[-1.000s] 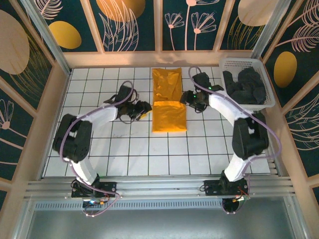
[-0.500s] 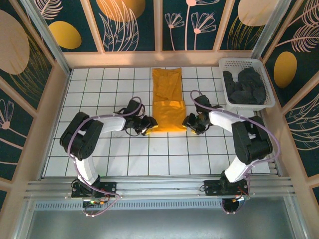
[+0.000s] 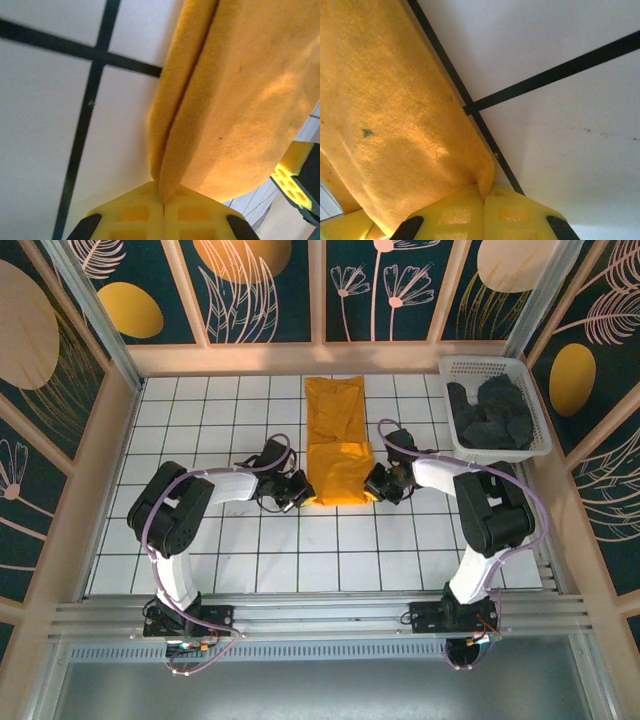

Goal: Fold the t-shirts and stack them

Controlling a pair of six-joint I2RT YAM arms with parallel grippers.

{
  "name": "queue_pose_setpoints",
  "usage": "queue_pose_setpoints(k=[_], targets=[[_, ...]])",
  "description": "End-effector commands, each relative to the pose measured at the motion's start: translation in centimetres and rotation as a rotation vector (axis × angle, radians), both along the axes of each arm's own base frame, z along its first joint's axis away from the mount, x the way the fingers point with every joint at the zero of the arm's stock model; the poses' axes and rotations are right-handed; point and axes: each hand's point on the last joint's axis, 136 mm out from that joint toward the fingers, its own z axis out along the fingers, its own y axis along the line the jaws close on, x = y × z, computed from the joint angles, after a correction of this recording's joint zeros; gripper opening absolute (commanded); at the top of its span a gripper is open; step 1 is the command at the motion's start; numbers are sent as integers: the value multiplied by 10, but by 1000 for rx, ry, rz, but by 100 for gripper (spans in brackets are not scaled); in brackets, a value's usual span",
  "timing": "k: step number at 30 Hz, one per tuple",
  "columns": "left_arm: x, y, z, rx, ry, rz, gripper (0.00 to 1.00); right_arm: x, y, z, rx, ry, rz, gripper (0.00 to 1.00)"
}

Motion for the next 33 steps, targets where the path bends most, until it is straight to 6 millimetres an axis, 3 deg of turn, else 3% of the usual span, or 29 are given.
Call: queue_pose_setpoints(k=[1,3,8,11,17,20,23,28,33], targets=[[-18,6,13,-15,-1,-9,0,-12,4,21,-1,-25,30,0],[-25,7,24,-44,-9,-21,0,-24,7,32,-13,-24,69,0],[-37,8,74,-126,-81,-40,0,-58,13,65,2,-10,128,0],[-30,13,99,-122,-136,-8,0,-57,14,89,18,-31,122,0],[16,30,149,-174,-249,151,0,-4,26,136,24,-135,98,0],[49,33,174,-210,-302,198,0,28,32,150,27,-175,84,0],[80,33,188,-222,-333,220,0,61,37,163,34,-217,65,0],[128,34,198,-214,-378,242,0,112,37,174,25,-279,31,0],[169,37,182,-206,-365,272,0,160,44,180,69,-339,36,0]])
